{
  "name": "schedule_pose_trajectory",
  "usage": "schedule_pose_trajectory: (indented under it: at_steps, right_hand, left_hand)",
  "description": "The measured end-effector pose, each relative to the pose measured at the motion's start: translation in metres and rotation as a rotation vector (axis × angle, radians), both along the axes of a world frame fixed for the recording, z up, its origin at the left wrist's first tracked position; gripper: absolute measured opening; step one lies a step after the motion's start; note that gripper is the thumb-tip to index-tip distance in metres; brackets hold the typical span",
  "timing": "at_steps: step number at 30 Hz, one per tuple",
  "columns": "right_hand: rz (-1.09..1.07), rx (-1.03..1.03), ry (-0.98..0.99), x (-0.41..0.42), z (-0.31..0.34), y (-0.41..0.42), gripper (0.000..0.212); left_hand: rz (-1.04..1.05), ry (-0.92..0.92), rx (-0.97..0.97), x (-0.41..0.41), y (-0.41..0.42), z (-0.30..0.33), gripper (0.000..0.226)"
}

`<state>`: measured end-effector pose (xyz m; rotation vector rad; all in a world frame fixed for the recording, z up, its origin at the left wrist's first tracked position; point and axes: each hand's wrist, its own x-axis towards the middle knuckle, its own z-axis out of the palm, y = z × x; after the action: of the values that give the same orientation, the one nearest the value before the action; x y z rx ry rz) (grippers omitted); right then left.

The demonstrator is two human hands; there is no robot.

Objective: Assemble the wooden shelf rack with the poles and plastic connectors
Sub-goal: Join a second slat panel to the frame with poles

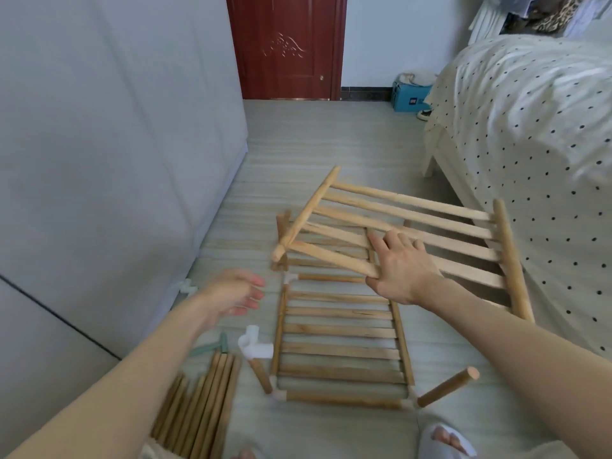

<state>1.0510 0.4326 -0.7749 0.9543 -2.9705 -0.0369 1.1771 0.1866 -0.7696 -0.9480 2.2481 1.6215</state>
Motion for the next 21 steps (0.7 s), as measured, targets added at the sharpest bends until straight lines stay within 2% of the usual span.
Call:
schedule_pose_trajectory:
  at_steps: [2,4,7,10,21]
  right_hand:
    - [0.043,0.069,0.011,-0.001,-0.008,-0.007,0.07]
    - [0.095,0.136,0.003,0.001,-0.017,-0.016,0.071]
    - [0.175,0.238,0.018,0.003,-0.03,-0.028,0.072]
    - [0.234,0.318,0.045,0.004,-0.038,-0.035,0.072]
    - [0.267,0.29,0.038,0.005,-0.045,-0.047,0.072]
  left_hand:
    - [0.066,-0.018,-0.106,0.009,-0.015,-0.012,0.013]
    - [-0.046,-0.164,-0.094,0.017,-0.021,-0.022,0.016]
    - [-0.223,-0.346,0.023,0.023,-0.015,-0.037,0.05]
    - [-0.255,-0.34,0.039,0.023,-0.005,-0.049,0.069]
    - [-0.255,-0.276,0.056,0.025,-0.005,-0.054,0.034]
